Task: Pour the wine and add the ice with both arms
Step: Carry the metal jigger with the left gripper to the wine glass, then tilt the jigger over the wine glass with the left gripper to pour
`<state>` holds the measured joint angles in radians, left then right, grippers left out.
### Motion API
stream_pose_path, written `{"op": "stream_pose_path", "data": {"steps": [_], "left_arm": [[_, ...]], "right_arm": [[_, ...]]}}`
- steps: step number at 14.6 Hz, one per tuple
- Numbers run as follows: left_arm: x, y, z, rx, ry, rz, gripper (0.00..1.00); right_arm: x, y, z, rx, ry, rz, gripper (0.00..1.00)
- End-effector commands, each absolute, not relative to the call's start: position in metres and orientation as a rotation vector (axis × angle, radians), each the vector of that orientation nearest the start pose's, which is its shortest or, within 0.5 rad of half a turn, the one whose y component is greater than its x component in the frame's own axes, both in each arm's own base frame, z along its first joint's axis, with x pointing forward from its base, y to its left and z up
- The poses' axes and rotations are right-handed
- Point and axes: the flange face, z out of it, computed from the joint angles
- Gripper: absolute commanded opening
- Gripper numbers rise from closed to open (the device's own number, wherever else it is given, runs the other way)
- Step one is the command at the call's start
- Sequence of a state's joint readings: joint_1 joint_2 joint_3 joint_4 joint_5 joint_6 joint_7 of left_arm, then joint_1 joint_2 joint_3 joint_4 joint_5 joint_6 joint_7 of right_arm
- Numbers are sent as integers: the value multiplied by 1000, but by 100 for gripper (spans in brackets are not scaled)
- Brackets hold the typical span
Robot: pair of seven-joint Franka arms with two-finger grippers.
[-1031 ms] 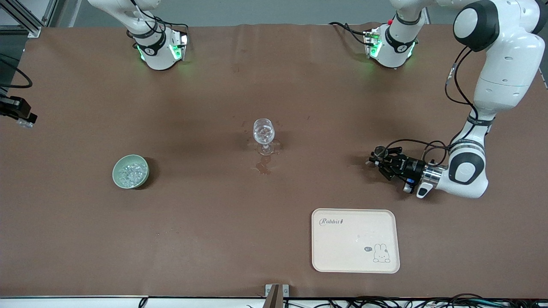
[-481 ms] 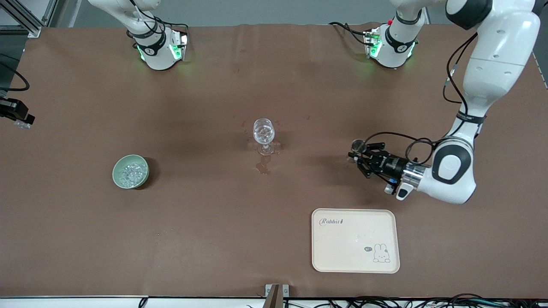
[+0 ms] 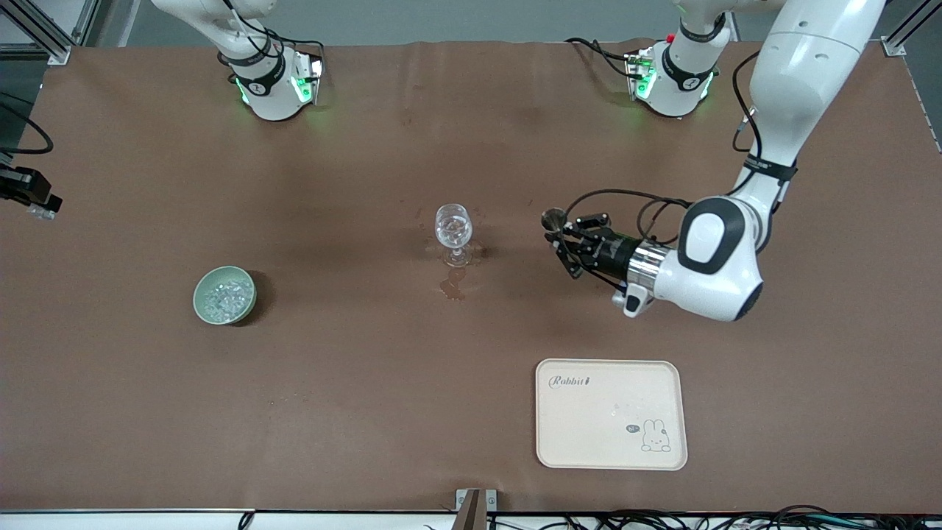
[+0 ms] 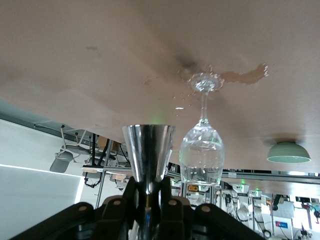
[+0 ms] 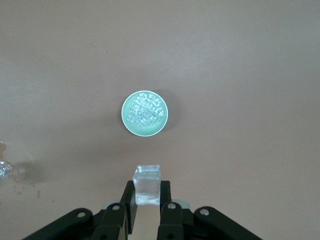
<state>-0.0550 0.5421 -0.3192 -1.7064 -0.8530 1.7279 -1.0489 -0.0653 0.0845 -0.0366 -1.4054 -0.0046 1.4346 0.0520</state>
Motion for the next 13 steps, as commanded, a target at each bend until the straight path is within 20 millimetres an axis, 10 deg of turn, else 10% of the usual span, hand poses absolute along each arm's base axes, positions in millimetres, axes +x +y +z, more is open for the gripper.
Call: {"op": "stream_pose_path", "data": {"steps": [1,13], "left_arm": [[552,-299,316,-2628,-1691,1654,0],[518,-386,332,-2404,-1893,1540,1]], "right_arm": [[554,-53,647,-3127,213,77,0],[554,-50,648,-3128,203,72,0]]}}
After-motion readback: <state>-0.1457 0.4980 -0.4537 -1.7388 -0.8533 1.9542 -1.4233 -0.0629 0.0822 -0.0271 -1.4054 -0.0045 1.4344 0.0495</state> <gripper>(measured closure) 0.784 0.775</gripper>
